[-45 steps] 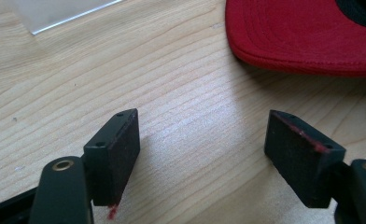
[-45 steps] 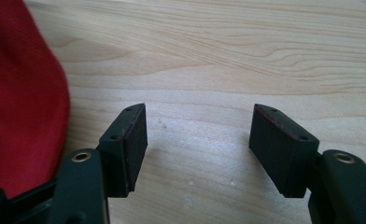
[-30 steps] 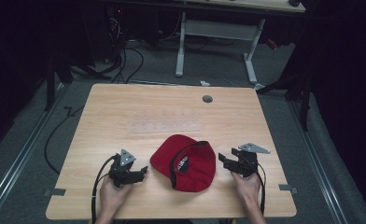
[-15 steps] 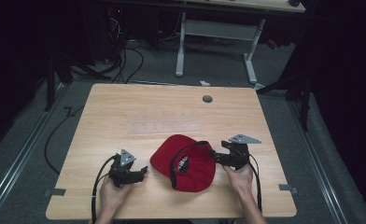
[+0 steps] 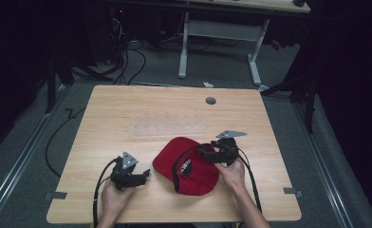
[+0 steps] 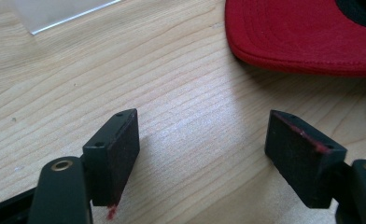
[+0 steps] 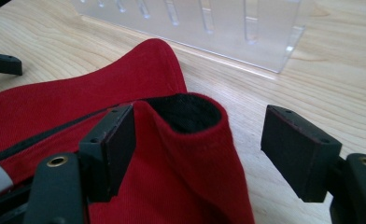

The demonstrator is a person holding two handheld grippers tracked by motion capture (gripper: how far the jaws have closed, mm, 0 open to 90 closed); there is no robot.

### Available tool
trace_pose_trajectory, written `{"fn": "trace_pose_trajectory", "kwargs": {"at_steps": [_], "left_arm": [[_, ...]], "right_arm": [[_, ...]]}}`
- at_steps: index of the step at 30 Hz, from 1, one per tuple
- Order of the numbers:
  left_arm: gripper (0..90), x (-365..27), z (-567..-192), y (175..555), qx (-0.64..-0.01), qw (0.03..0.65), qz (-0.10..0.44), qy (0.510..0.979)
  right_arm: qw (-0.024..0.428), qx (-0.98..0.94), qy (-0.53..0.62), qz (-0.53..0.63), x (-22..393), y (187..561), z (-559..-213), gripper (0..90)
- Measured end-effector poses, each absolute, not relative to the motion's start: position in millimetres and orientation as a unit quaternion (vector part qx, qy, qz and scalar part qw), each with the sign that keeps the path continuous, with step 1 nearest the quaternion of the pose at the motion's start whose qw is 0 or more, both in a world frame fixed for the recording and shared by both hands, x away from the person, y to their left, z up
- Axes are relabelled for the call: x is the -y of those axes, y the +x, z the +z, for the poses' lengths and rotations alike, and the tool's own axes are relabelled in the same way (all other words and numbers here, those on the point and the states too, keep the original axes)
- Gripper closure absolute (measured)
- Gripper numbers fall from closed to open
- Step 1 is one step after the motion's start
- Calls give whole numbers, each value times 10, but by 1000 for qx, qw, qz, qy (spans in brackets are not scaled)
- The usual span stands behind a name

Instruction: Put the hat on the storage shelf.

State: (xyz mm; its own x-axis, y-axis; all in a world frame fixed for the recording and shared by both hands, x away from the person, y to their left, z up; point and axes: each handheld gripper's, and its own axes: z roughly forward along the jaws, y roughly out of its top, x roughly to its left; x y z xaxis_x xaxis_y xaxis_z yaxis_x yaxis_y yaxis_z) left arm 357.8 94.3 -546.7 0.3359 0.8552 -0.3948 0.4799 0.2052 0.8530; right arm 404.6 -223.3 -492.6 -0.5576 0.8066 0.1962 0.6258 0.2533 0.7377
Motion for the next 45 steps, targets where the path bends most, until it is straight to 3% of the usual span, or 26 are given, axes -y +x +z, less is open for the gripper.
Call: {"fn": "trace_pose_trajectory", "kwargs": {"at_steps": [13, 20, 21, 23, 28, 45], "left_arm": [[265, -942, -5467, 3579, -550, 548, 172, 606], [264, -941, -5467, 3580, -551, 547, 172, 606], [264, -940, -5467, 3579, -551, 547, 171, 606], [264, -941, -5467, 3580, -551, 547, 172, 606], [264, -941, -5467, 3580, -551, 547, 172, 606], [254, -941, -5469, 3587, -550, 547, 171, 608]], "right_arm": [[53, -787, 454, 413, 2140, 4199, -5173, 350], [29, -798, 441, 409, 2166, 4199, -5280, 514], [33, -801, 434, 411, 2175, 4172, -5280, 596], [20, -799, 427, 422, 2205, 4167, -5286, 675], [17, -801, 410, 436, 2242, 4111, -5254, 797], [29, -788, 400, 467, 2316, 3894, -4957, 850]]}}
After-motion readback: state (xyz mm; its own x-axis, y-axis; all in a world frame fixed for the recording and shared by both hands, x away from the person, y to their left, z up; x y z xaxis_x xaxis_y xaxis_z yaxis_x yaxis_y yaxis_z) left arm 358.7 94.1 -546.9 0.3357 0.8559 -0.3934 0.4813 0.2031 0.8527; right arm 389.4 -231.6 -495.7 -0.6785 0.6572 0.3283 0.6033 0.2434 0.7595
